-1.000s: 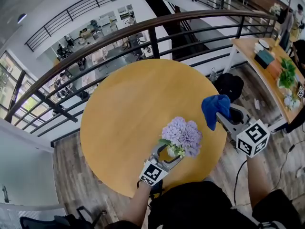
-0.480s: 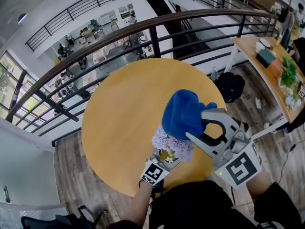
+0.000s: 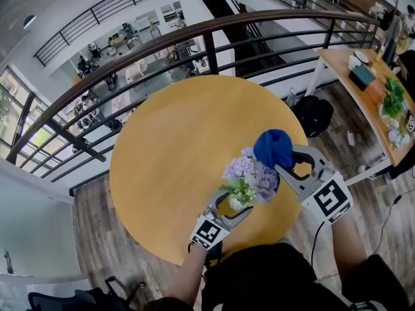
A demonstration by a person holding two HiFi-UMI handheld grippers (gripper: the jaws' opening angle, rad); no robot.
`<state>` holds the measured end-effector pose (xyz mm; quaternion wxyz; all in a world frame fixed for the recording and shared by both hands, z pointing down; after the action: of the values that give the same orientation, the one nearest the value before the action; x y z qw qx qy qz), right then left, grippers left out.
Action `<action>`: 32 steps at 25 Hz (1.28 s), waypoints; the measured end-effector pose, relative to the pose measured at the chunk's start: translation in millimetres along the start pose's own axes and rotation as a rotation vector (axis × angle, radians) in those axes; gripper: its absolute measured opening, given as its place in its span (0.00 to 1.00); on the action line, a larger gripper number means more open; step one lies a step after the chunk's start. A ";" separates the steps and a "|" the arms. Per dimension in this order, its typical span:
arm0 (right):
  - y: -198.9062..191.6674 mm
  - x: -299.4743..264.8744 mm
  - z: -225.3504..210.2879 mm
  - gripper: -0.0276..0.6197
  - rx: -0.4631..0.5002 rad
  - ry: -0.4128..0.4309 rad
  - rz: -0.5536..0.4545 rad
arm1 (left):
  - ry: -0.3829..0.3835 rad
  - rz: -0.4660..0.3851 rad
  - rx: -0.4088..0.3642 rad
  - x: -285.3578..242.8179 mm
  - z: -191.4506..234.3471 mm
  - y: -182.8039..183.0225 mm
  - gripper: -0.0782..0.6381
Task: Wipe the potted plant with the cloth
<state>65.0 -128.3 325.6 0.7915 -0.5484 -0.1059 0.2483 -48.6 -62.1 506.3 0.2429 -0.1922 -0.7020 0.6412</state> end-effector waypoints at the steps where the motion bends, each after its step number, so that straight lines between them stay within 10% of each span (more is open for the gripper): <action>1: -7.6 3.5 -2.8 0.23 -0.011 -0.013 0.019 | -0.001 0.000 0.001 -0.9 -0.5 -0.2 0.56; 17: -51.8 24.5 -54.7 0.23 0.063 -0.185 0.190 | 0.002 0.003 0.013 0.5 0.6 -1.8 0.56; 32: 174.7 -13.4 -42.5 0.23 0.408 -0.167 -0.248 | 0.003 0.013 0.016 0.2 0.6 -1.5 0.56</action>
<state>23.9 -121.7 150.2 0.8987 -0.3376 -0.1853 0.2099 -49.0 -62.6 507.8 0.2415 -0.1956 -0.6952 0.6482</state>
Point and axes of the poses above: the fingertips, and each gripper's own axes: x backward along the fingers, z to its left, y out of its top, the point moved 4 cm from there along x, backward along the fingers, and after that the axes turned 15 degrees about -z, right-handed, at the moved point
